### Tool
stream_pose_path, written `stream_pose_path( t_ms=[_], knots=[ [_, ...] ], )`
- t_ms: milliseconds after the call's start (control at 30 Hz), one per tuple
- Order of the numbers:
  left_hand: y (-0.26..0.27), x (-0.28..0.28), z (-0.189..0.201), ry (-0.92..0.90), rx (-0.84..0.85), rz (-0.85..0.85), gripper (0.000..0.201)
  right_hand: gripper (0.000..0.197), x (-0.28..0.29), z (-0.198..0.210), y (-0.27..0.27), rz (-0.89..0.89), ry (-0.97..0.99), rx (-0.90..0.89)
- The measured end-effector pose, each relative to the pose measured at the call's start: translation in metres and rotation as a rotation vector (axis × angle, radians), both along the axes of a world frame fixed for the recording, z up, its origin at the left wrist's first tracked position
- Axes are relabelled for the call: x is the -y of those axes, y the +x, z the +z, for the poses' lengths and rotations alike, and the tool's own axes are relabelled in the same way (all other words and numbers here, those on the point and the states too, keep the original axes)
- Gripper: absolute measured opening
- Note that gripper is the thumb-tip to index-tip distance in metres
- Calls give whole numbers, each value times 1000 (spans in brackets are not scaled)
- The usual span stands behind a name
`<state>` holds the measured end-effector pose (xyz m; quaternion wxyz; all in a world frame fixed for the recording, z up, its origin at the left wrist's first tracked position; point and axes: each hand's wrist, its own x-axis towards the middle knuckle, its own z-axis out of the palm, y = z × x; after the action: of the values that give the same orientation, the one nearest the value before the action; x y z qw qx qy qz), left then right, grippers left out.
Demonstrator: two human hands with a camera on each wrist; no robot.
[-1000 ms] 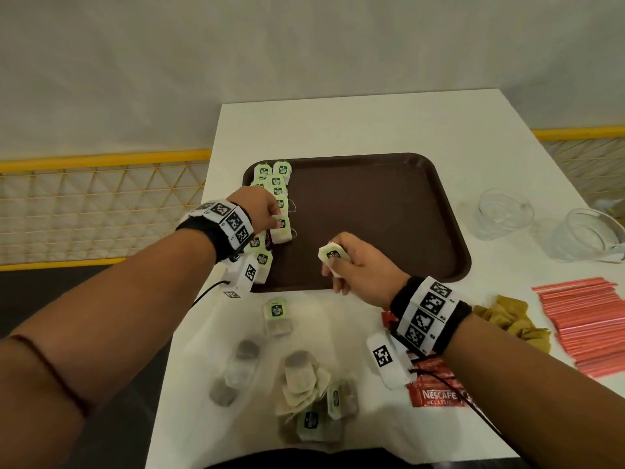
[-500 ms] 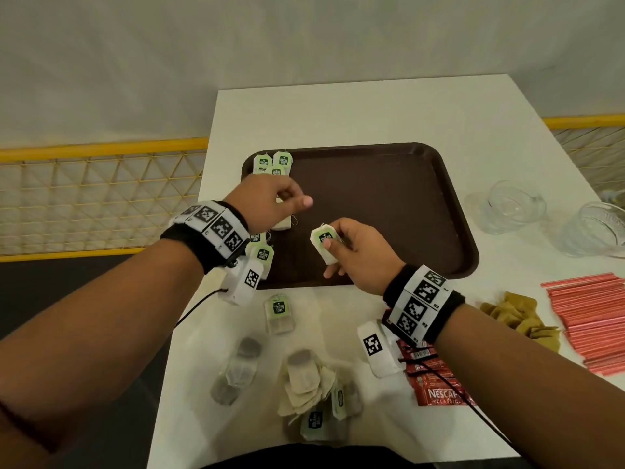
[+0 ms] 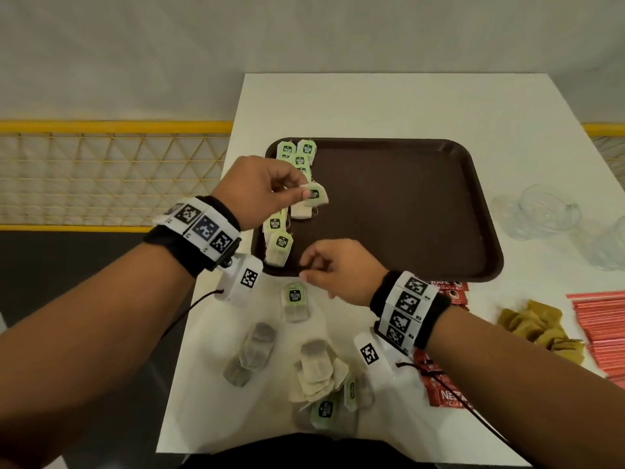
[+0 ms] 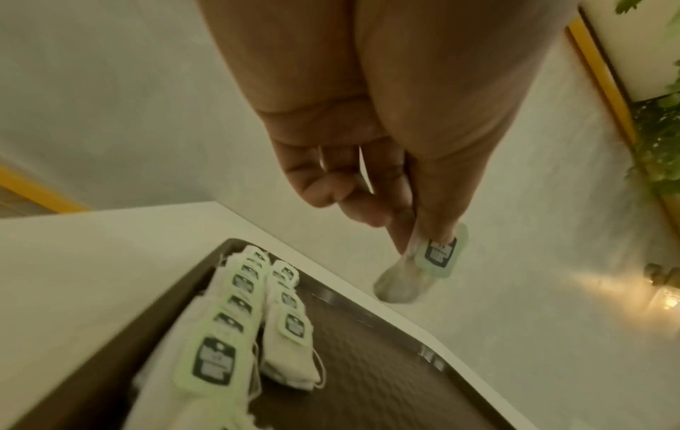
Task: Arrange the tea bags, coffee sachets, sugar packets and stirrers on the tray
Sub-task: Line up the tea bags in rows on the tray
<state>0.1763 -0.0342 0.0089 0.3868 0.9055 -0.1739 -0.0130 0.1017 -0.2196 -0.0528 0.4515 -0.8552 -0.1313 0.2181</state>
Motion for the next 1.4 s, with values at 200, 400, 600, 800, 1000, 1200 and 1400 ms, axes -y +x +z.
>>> stream_pose_path(
  t_ms=[200, 400, 600, 800, 1000, 1200, 1400],
  knots=[
    [16, -14, -5, 228, -217, -47, 16, 45, -26, 8, -6, 422, -489, 163],
    [30, 4, -23, 460, -286, -94, 16, 49, -28, 7, -10, 429, -579, 155],
    [45, 13, -35, 576, -205, 15, 16, 37, -17, 5, -12, 429, -628, 117],
    [31, 9, -34, 503, -114, 87, 21, 36, -11, 5, -19, 395, -613, 144],
    [-28, -11, -12, 480, -172, -53, 17, 28, -7, 6, -24, 405, -587, 188],
    [-86, -22, -17, 909, -490, -236, 41, 15, -3, 8, -29, 390, -494, 235],
    [-121, -24, -43, 1140, -507, -129, 66, 33, -1, 10, -35, 296, -311, 240]
  ],
)
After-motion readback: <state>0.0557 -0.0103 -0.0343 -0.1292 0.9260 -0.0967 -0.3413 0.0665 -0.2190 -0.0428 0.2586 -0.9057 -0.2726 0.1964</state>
